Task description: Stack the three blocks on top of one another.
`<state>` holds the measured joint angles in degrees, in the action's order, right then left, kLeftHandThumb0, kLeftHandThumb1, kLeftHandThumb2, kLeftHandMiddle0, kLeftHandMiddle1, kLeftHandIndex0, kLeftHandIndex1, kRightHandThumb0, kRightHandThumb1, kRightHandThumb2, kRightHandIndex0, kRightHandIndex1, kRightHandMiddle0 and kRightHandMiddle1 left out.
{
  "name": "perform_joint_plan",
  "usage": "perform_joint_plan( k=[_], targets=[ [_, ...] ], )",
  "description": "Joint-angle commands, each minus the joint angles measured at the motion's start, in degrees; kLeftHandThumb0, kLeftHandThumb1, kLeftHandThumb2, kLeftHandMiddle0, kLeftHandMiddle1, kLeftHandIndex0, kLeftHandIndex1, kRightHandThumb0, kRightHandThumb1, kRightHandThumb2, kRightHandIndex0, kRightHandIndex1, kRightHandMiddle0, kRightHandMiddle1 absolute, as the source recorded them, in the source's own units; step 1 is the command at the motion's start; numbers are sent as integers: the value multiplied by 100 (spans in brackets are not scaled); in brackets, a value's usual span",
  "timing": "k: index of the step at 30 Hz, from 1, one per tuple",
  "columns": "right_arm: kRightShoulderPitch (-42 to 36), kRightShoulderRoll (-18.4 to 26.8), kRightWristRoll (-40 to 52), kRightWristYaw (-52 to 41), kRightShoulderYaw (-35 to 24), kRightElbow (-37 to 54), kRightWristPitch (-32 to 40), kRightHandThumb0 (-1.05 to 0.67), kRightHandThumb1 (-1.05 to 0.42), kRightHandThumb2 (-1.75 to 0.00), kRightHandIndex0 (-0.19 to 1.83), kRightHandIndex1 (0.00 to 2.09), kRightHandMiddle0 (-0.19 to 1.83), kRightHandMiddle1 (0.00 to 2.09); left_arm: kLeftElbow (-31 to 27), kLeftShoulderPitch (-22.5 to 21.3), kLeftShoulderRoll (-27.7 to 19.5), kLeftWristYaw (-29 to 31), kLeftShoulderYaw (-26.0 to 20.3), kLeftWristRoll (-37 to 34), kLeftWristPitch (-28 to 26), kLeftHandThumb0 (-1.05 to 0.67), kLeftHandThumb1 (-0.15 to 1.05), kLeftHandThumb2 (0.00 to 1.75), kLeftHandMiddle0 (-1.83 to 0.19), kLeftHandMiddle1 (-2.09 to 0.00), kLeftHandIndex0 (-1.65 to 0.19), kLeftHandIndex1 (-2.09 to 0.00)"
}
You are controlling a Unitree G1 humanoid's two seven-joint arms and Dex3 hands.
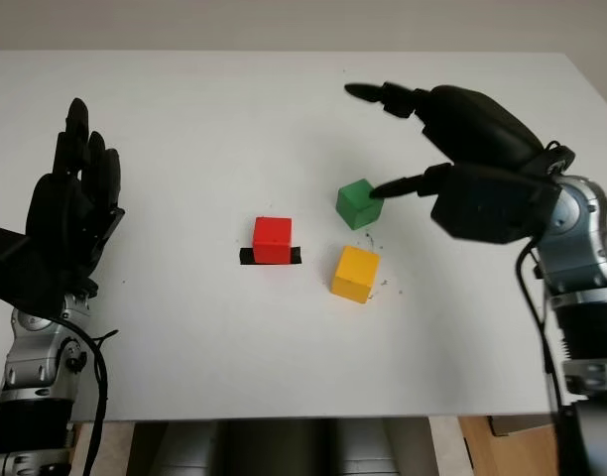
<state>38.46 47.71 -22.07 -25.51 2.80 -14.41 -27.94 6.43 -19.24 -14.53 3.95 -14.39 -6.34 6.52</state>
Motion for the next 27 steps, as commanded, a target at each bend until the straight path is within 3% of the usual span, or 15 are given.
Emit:
perform_joint_plan(
  k=[1, 5, 11, 22, 27],
  targets=[
    [-107, 299, -116, -146, 48, 249, -184, -37, -73, -6, 40, 15, 46, 9, -113, 122, 6, 22, -35, -67, 5, -63, 105, 55, 18, -4, 14, -4],
    [-290, 823, -276, -761, 92, 954, -319, -35, -75, -6, 36, 10, 41, 5, -148, 127, -73, 38, -13, -14, -81, -64, 105, 56, 17, -5, 13, -5],
    [-552, 1154, -229, -1190, 70, 1716, -628, -36, -72, -5, 38, 9, 46, 7, -145, 117, -153, 299, 29, -86, -160, -62, 105, 54, 17, -5, 13, -5],
    [-752, 882, -430, -894, 258, 1530, -1248, -37, -71, -6, 39, 6, 52, 7, -186, 13, -137, 436, 84, -136, -271, -62, 105, 51, 14, -6, 12, -6],
    [-674, 561, -1021, -115, 375, 1160, -1718, -38, -73, -6, 35, 4, 56, 8, -128, -13, -162, 445, 86, -102, -219, -61, 105, 51, 13, -6, 11, -6]
  ],
)
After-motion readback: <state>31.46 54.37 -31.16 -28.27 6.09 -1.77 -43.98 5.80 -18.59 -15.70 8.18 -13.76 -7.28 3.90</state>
